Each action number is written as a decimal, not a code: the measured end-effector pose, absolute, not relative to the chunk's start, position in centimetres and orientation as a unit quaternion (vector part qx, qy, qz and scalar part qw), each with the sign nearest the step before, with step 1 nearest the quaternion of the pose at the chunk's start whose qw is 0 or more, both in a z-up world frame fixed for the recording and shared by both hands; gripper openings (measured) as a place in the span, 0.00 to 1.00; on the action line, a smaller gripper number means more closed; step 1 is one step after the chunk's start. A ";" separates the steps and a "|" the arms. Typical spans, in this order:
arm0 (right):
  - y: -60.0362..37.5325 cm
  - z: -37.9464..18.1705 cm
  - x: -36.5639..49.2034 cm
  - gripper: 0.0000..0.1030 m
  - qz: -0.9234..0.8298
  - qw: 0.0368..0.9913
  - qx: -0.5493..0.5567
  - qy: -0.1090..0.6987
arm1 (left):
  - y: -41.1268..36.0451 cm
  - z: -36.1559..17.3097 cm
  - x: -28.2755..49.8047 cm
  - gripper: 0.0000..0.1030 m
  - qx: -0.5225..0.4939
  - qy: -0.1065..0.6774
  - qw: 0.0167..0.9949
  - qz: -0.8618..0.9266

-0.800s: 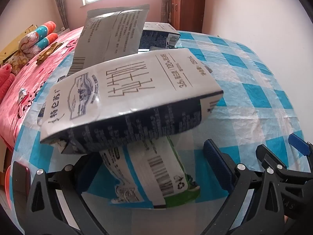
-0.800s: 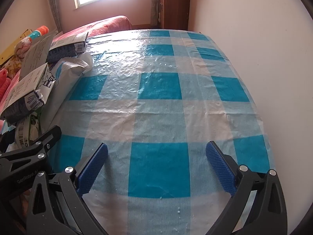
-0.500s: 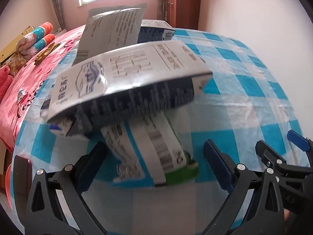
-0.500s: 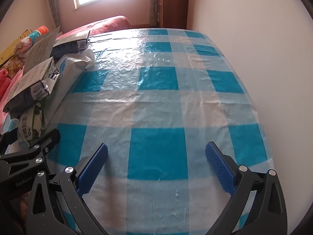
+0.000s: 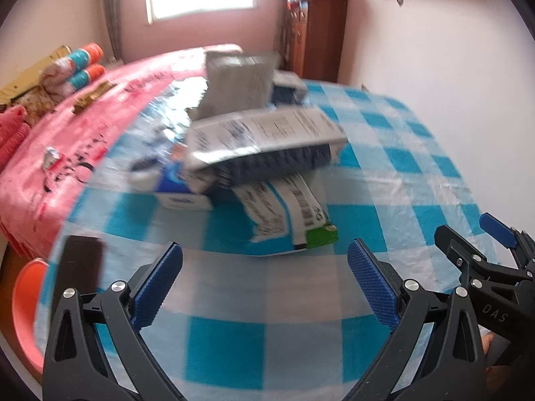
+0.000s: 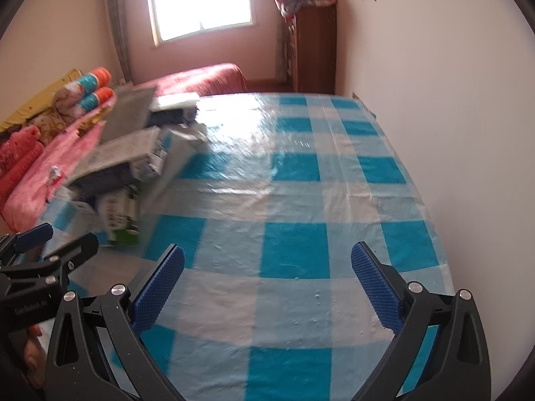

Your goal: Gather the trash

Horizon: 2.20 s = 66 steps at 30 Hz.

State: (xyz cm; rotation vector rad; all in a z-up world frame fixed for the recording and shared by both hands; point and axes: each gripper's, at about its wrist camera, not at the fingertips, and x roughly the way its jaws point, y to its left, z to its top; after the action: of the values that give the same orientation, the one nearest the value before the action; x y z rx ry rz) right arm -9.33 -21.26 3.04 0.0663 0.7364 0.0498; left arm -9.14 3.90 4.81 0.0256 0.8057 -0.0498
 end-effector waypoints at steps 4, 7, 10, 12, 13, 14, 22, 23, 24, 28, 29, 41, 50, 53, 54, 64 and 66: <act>-20.3 4.6 -10.7 0.96 0.030 0.939 0.029 0.341 | 5.5 7.1 -10.7 0.96 0.020 0.362 0.932 -0.007; -19.7 5.9 -11.8 0.96 0.037 0.946 0.033 0.320 | 6.6 8.6 -12.0 0.96 0.020 0.340 0.940 0.007; -19.2 7.3 -12.8 0.96 0.040 0.955 0.031 0.293 | 8.1 10.0 -13.7 0.96 0.017 0.317 0.948 0.015; -18.8 8.2 -13.5 0.96 0.042 0.959 0.032 0.280 | 8.9 10.7 -14.7 0.96 0.019 0.304 0.952 0.020; -18.5 8.7 -13.9 0.96 0.042 0.960 0.031 0.275 | 9.3 11.2 -15.2 0.96 0.018 0.299 0.954 0.023; -18.3 9.1 -14.3 0.96 0.042 0.961 0.030 0.271 | 9.4 11.5 -15.5 0.96 0.017 0.295 0.955 0.026; -16.0 11.2 -16.4 0.96 0.062 0.964 0.023 0.256 | 11.4 14.0 -18.7 0.96 0.027 0.251 0.966 0.055; -15.8 11.3 -16.5 0.96 0.066 0.964 0.023 0.256 | 11.7 14.3 -19.1 0.96 0.027 0.247 0.967 0.059; -15.2 11.7 -16.8 0.96 0.075 0.964 0.021 0.255 | 11.9 14.4 -19.3 0.96 0.025 0.246 0.967 0.062; -13.7 12.7 -17.9 0.96 0.084 0.965 0.009 0.246 | 12.9 15.2 -20.4 0.96 0.019 0.236 0.969 0.072; -13.3 13.0 -18.2 0.96 0.085 0.966 0.006 0.243 | 13.2 15.4 -20.7 0.96 0.018 0.235 0.969 0.075; -12.0 16.3 -21.7 0.96 0.095 0.978 -0.013 0.187 | 14.8 17.1 -23.1 0.96 0.016 0.211 0.972 0.097; -11.7 17.8 -23.1 0.96 0.097 0.981 -0.019 0.165 | 14.8 17.7 -23.3 0.96 0.019 0.202 0.974 0.096; -11.7 17.7 -23.3 0.96 0.098 0.981 -0.017 0.165 | 14.7 17.6 -23.1 0.96 0.017 0.207 0.974 0.095; -11.7 17.8 -23.3 0.96 0.099 0.981 -0.015 0.168 | 14.7 17.5 -23.0 0.96 0.016 0.209 0.973 0.095; -12.0 17.1 -21.3 0.96 0.098 0.977 -0.005 0.192 | 14.7 16.2 -20.9 0.96 0.017 0.230 0.969 0.091; -12.2 16.5 -20.5 0.96 0.097 0.974 -0.001 0.204 | 14.7 15.6 -20.3 0.96 0.018 0.239 0.967 0.089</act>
State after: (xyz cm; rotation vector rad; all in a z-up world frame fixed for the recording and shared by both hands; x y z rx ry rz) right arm -20.51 -12.23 16.51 -0.0030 0.4109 0.1956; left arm -20.28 14.67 15.62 0.0373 0.4825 0.1804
